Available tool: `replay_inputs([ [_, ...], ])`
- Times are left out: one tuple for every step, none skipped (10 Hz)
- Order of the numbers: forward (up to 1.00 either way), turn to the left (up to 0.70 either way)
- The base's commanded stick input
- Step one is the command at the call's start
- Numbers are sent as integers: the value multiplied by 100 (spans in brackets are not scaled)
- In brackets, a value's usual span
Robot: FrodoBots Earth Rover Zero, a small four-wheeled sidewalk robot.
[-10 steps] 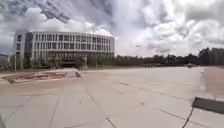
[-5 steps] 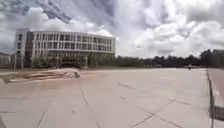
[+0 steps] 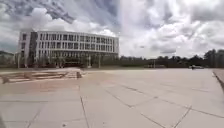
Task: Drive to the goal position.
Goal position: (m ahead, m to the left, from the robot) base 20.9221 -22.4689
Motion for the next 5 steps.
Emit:
replay_inputs([
  [70, -26],
  [70, -31],
  [70, -32],
  [70, -31],
  [70, -32],
])
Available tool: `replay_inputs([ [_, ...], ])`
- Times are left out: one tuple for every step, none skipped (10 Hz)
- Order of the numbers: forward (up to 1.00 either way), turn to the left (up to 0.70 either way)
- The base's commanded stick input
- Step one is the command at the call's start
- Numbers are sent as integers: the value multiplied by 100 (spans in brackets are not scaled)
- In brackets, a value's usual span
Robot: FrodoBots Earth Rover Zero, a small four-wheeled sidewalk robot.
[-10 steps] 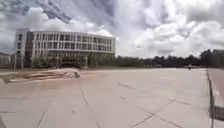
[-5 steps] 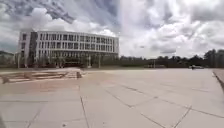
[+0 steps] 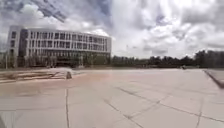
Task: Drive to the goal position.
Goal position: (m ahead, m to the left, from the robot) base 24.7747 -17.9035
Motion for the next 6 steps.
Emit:
replay_inputs([
  [70, -30],
  [70, -34],
  [70, -35],
  [70, -35],
  [70, -35],
  [70, -35],
])
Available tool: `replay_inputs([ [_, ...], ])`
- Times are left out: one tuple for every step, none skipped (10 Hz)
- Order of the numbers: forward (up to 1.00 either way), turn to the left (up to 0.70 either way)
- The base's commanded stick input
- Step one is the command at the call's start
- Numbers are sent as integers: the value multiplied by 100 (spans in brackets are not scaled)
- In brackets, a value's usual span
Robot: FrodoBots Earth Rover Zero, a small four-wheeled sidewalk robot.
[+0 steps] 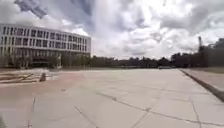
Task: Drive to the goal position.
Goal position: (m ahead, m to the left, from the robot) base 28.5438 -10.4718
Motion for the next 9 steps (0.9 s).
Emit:
replay_inputs([
  [70, -35],
  [70, -35],
  [70, -35],
  [70, -35],
  [70, -35],
  [70, -35],
  [70, -35],
  [70, -35],
  [70, -33],
])
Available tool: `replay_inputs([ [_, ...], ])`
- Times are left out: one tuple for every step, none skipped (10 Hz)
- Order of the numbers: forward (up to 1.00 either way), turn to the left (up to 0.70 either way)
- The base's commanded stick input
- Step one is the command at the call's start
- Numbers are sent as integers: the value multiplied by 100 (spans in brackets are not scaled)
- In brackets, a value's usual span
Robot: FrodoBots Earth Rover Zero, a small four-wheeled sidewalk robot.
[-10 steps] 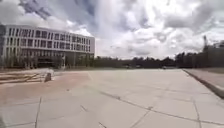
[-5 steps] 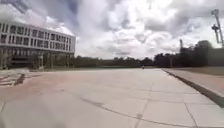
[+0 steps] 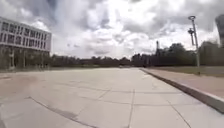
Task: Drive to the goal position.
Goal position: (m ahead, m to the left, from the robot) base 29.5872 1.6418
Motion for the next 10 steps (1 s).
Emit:
replay_inputs([
  [70, -34],
  [70, -21],
  [70, -3],
  [70, 7],
  [70, 0],
  [70, 3],
  [70, 6],
  [70, 2],
  [70, 5],
  [70, 11],
])
